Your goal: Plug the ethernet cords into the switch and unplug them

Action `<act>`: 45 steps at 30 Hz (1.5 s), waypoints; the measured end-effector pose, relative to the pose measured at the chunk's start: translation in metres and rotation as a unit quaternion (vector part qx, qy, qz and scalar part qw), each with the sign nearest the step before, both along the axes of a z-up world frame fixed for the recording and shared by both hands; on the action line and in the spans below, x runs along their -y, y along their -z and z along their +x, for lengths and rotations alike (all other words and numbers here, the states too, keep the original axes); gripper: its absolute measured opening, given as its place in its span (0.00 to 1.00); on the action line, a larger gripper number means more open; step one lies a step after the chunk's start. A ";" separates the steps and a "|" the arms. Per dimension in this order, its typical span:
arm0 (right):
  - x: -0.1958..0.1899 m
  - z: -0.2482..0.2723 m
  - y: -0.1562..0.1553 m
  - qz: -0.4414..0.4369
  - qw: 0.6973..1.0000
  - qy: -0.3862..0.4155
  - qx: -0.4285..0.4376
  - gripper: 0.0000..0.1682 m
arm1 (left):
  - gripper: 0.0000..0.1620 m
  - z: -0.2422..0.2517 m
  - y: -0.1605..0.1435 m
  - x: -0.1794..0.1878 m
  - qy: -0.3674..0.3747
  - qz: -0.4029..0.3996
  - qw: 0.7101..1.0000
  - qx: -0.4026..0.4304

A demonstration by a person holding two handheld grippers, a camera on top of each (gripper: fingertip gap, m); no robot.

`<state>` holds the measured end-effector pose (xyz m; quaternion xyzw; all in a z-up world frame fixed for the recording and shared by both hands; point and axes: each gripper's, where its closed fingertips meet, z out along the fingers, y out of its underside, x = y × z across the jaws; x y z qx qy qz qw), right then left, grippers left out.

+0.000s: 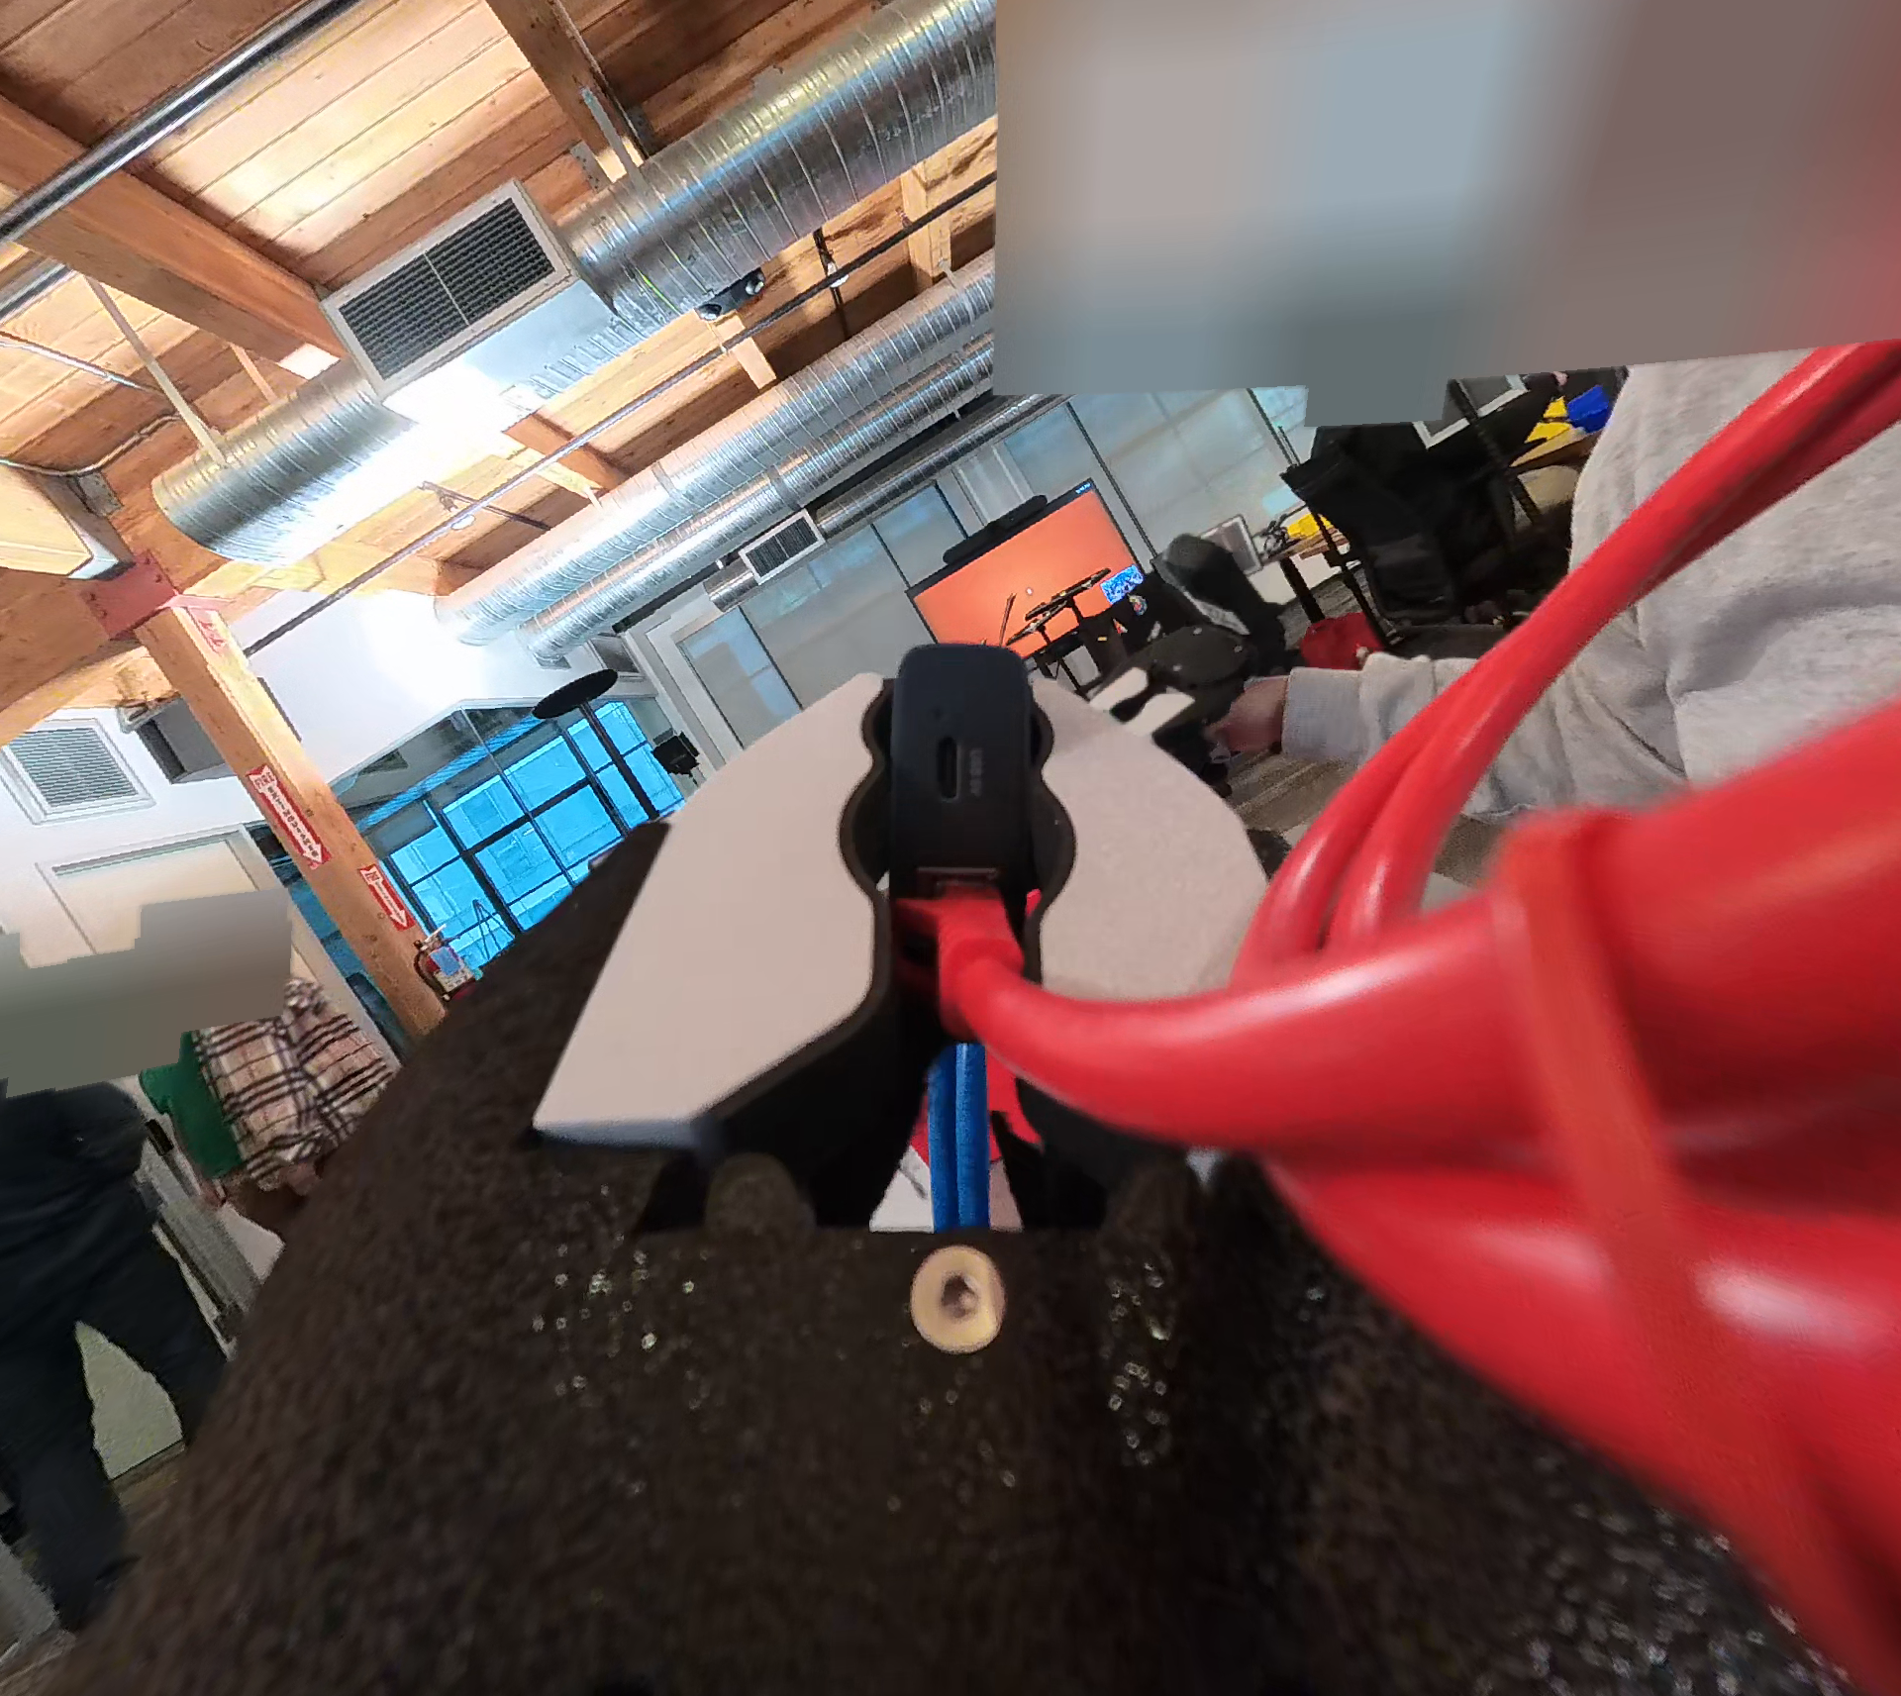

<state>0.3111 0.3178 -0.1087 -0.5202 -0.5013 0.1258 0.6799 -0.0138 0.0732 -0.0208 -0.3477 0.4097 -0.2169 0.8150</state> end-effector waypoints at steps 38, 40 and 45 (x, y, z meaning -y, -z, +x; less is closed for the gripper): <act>-0.005 -0.036 0.066 -0.194 0.966 0.003 0.170 0.31 | 0.15 0.004 0.010 -0.008 -0.002 -0.022 0.999 -0.023; 0.004 -0.047 0.045 -0.166 0.974 -0.008 0.156 0.31 | 0.15 0.003 0.010 -0.008 -0.001 -0.022 1.000 -0.021; 0.057 -0.112 -0.029 -0.034 0.989 -0.083 0.117 0.30 | 0.13 0.005 0.010 -0.008 0.010 -0.021 1.000 -0.014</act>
